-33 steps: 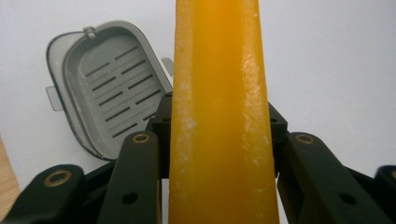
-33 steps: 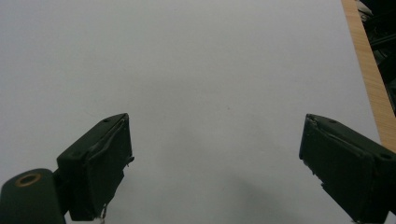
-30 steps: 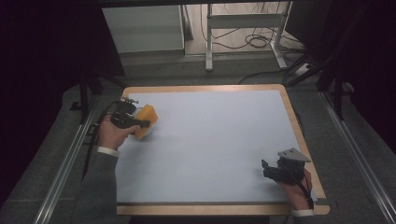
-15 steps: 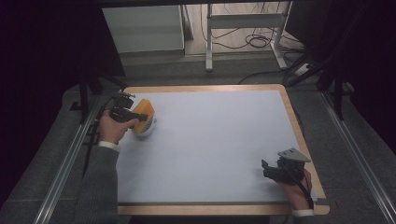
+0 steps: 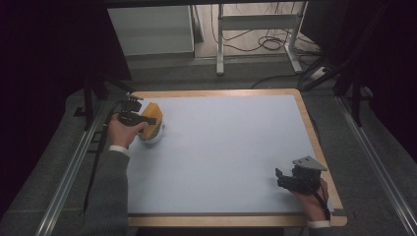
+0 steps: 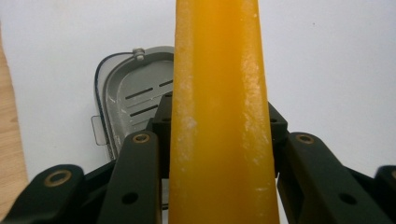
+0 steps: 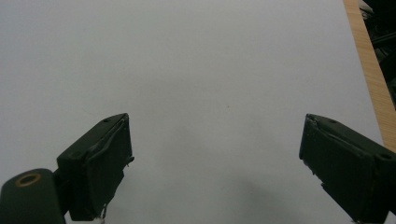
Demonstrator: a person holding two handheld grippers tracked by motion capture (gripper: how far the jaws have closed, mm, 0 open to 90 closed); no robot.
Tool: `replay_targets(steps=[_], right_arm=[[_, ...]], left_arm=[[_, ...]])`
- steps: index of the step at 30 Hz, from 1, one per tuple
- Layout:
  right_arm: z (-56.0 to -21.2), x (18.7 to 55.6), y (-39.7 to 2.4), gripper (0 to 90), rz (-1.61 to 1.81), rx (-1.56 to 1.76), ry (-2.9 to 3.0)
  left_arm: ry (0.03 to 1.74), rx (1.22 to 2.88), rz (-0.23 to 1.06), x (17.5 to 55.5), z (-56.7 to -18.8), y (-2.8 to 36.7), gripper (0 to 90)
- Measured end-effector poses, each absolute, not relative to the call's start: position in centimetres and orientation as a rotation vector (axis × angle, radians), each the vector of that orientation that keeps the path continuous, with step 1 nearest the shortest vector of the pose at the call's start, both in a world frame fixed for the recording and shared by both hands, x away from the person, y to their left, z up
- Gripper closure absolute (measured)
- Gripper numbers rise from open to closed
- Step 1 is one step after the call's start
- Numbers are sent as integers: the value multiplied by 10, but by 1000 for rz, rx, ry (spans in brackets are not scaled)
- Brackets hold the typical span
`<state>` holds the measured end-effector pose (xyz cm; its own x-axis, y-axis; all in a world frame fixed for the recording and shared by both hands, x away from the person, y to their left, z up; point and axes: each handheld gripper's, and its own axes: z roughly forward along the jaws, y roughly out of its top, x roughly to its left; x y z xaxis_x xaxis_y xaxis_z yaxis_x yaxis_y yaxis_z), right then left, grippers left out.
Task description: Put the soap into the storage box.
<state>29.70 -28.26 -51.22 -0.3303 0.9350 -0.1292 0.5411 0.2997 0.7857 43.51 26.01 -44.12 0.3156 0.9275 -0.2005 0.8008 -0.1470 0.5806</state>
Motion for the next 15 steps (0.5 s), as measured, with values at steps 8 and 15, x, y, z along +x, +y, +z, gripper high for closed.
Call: replay_targets(steps=[8, 15], right_arm=[[-513, 297, -282, 91, 864, 1316, 1982], [-513, 297, -282, 92, 863, 1319, 1981]], left_arm=[[1566, 1943, 266, 442, -450, 266, 610], [1618, 1912, 267, 448, -462, 272, 610]])
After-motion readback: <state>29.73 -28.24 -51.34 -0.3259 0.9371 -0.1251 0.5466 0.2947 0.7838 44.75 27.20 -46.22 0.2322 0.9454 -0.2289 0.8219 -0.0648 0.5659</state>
